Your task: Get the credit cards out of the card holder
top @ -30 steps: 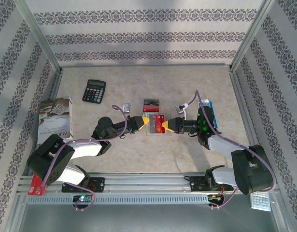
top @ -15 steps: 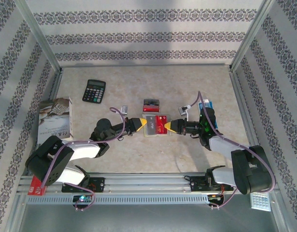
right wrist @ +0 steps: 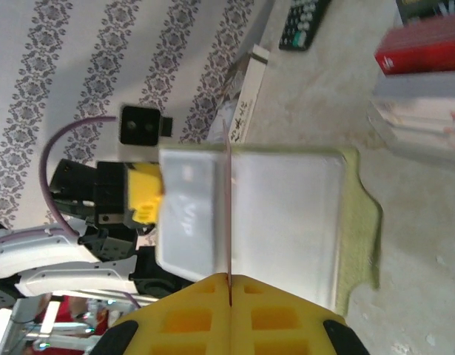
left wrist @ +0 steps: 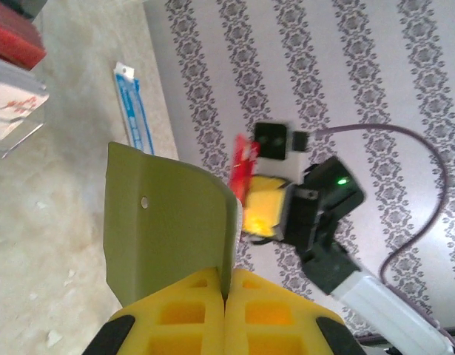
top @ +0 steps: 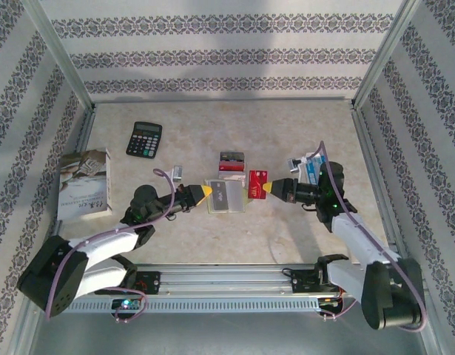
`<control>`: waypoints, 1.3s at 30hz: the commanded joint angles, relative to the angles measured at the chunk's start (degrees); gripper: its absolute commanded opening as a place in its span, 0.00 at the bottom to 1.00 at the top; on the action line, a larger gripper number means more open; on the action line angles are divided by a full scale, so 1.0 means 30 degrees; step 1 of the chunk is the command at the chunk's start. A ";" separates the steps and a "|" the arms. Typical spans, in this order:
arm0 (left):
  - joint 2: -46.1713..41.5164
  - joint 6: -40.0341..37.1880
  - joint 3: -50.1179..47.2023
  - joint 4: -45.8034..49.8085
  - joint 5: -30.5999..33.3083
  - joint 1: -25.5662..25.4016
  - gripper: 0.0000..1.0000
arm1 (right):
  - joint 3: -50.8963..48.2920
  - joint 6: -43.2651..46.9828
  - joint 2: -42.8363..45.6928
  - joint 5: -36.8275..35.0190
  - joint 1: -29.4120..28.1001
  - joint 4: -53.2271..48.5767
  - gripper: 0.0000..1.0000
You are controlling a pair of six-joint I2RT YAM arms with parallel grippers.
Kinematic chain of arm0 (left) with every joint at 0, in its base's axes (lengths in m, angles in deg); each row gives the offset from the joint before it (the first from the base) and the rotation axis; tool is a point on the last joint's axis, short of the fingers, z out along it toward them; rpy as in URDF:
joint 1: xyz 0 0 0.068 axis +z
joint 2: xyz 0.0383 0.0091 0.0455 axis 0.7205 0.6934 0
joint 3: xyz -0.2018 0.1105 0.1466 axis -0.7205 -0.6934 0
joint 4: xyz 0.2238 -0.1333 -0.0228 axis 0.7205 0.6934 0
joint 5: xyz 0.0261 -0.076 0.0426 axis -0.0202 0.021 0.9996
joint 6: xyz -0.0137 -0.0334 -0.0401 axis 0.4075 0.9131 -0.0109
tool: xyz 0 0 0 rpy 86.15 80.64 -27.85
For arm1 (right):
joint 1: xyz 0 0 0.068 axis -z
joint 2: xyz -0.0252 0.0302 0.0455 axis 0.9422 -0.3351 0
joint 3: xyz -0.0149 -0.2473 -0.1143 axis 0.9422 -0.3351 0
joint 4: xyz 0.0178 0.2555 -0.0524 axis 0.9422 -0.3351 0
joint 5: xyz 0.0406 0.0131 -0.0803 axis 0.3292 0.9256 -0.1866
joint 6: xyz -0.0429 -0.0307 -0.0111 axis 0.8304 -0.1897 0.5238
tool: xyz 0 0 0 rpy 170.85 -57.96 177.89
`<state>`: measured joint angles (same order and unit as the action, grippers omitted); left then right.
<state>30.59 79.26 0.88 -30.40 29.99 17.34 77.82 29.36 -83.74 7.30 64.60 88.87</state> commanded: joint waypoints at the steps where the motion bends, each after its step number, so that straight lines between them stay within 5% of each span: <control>1: -0.1179 -0.1534 -0.0064 0.3295 -0.0799 0.0069 0.00 | 0.1806 0.3149 0.1372 -0.1053 0.0068 -0.3754 0.00; 7: -0.0606 -0.1948 -0.0097 0.3979 -0.0942 -0.0428 0.00 | 0.5237 0.8303 0.2202 -0.3761 -0.0832 -0.9573 0.00; 12: 0.1321 -0.2429 -0.0060 0.3669 -0.0503 -0.0812 0.00 | 0.8642 1.3631 0.1413 -0.8382 -0.3252 -1.4843 0.00; 19: 0.2666 -0.4577 0.0434 0.6439 0.1665 -0.1153 0.02 | 1.1579 1.7049 -0.1217 -1.1308 -0.5374 -1.7916 0.00; 25: 0.1011 -0.6601 0.0309 0.9106 0.2819 -0.1147 0.40 | 1.3700 2.0477 -0.2728 -1.2743 -0.6515 -2.0428 0.00; 33: -0.4935 -1.2840 0.3042 1.9779 0.6779 -0.0950 0.77 | 1.5672 2.3665 -0.3742 -1.4472 -0.7467 -2.2838 0.00; 37: -0.7269 -1.6958 0.4863 2.1444 0.6984 -0.0914 0.80 | 1.6435 2.5101 -0.3805 -1.4599 -0.7958 -2.3737 0.00; 39: -0.7242 -1.9097 0.5837 2.1234 0.4839 -0.0905 0.63 | 1.6828 2.5786 -0.3892 -1.4836 -0.8299 -2.4406 0.00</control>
<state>9.48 36.31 14.78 27.33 47.96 14.61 125.71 101.20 -95.21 -35.50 40.97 20.30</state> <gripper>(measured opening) 0.677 0.059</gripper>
